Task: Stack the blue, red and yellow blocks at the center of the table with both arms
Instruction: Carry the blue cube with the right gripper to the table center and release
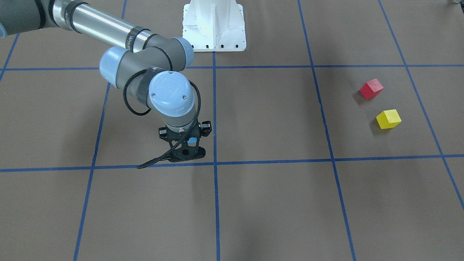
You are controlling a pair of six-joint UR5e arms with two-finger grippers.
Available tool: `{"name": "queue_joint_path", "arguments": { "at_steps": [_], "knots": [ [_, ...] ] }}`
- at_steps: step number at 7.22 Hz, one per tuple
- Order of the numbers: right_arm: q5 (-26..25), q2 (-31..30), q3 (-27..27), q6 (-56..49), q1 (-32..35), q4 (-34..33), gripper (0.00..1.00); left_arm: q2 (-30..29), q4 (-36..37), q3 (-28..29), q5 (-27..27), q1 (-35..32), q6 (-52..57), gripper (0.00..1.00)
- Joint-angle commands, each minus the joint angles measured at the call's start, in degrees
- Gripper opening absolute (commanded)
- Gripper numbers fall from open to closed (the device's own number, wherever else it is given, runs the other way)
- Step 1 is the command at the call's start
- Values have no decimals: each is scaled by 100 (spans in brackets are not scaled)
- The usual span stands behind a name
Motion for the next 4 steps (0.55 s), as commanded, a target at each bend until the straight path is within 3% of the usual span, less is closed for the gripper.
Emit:
{"name": "queue_joint_path", "arguments": {
  "at_steps": [1,4],
  "knots": [
    [-219,260,-614,464,-268,481,0,-12,-28,-14,-1,2,9,100],
    [-273,313,-623,991,-427,692,0,-12,-186,20,-1,2,9,100]
  ]
}}
